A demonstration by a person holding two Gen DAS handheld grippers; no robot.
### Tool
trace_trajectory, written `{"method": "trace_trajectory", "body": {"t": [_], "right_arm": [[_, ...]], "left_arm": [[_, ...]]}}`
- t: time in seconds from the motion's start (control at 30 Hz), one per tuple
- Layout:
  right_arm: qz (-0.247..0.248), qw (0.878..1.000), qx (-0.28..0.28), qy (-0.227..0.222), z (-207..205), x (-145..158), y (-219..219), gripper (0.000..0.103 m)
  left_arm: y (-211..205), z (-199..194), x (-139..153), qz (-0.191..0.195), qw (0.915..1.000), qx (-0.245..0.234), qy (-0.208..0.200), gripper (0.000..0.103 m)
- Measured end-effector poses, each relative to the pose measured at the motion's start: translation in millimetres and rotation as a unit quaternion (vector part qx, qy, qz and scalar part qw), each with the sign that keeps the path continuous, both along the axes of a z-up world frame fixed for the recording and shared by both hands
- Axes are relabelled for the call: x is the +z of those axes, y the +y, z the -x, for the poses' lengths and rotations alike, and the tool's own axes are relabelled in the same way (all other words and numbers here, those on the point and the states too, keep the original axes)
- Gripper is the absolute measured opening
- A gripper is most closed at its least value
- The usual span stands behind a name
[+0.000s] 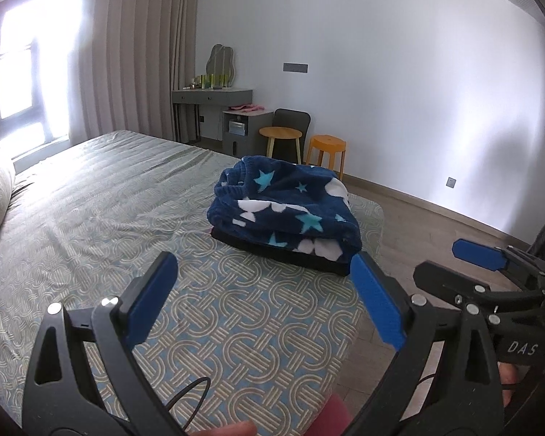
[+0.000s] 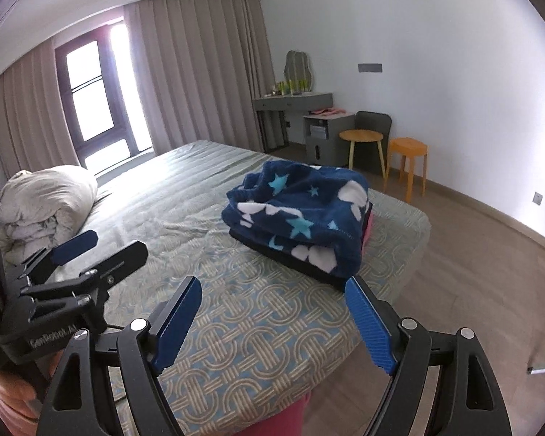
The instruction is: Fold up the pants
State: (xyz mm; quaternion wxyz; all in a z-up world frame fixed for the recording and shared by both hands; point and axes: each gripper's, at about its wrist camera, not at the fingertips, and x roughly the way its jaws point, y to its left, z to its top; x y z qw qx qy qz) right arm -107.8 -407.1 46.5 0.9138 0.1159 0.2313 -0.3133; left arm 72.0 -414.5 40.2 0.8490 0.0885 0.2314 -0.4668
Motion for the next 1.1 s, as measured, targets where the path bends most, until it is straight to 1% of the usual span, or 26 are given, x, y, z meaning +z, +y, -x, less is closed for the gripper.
{"method": "trace_trajectory", "body": {"t": [0.17,0.43,1.1], "right_arm": [[0.017,1.0,-0.009,-0.011,6.4,2.0,2.2,0.083],[0.022,0.999,-0.016,-0.019,10.8,2.6,0.9,0.083],[0.016,0.999,-0.021,-0.025,15.7,3.5,-4.1,0.083]], "left_arm": [[0.1,2.4,-0.3,0.001,1.0,0.004,0.002,0.096],[-0.6,6.7,-2.8,-0.002,1.0,0.007,-0.002,0.096],[-2.3,16.6,-4.0,-0.011,0.9998,0.011,-0.009,0.096]]}}
